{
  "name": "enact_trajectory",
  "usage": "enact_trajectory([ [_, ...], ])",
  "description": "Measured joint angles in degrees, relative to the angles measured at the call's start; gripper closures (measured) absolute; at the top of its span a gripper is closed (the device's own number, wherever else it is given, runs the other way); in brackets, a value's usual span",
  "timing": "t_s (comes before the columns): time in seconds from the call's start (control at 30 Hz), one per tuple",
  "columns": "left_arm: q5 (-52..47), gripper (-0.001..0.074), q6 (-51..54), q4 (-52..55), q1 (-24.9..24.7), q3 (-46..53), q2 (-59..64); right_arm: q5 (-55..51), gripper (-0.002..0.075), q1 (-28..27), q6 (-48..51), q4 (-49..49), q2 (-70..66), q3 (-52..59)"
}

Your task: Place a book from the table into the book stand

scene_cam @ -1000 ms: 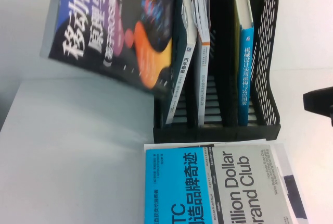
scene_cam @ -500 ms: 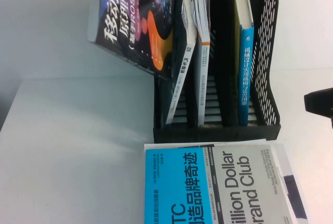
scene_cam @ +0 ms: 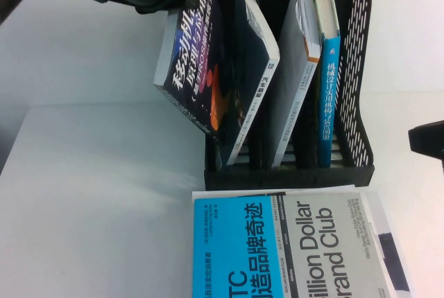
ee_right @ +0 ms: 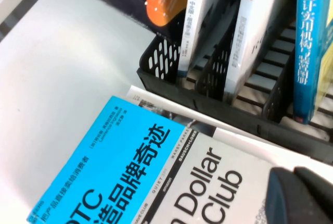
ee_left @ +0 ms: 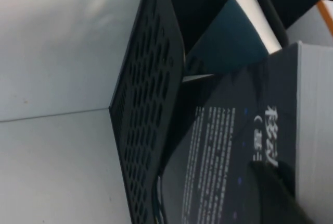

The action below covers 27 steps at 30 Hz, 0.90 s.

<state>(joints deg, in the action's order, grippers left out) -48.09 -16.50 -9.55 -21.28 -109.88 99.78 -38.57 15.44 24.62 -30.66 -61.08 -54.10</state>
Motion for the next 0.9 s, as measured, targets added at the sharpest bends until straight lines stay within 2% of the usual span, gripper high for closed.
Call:
enact_trajectory([
  [0.33, 1.4, 0.0617, -1.3, 1.9, 0.0, -6.4, 6.3, 2.1, 0.0729, 0.0, 0.0, 0.1, 0.0, 4.5],
  [0.4, 1.5, 0.0596, -0.4, 2.0, 0.0, -8.0, 7.8, 2.1, 0.0729, 0.0, 0.0, 0.1, 0.0, 4.9],
  [0.47, 2.9, 0.0504, -0.1, 1.8, 0.0, -9.1, 8.7, 2.1, 0.0729, 0.0, 0.0, 0.3, 0.0, 4.9],
  [0.6, 5.1, 0.0255, -0.1, 1.1, -0.1, -10.5, 8.7, 2.3, 0.0729, 0.0, 0.1, 0.4, 0.0, 4.9],
  [0.67, 4.4, 0.0217, -0.1, 1.3, 0.0, -10.6, 8.3, 2.5, 0.0729, 0.0, 0.4, 0.5, 0.0, 4.9],
  [0.73, 2.1, 0.0265, -0.1, 2.6, 0.0, -10.6, 7.5, 2.5, 0.0729, 0.0, 1.2, 0.7, 0.0, 4.9],
  [0.9, -6.4, 0.0621, 2.4, 6.7, 0.0, -10.6, 5.4, 2.5, 0.0729, 0.0, 4.2, 1.1, 0.0, 4.9],
])
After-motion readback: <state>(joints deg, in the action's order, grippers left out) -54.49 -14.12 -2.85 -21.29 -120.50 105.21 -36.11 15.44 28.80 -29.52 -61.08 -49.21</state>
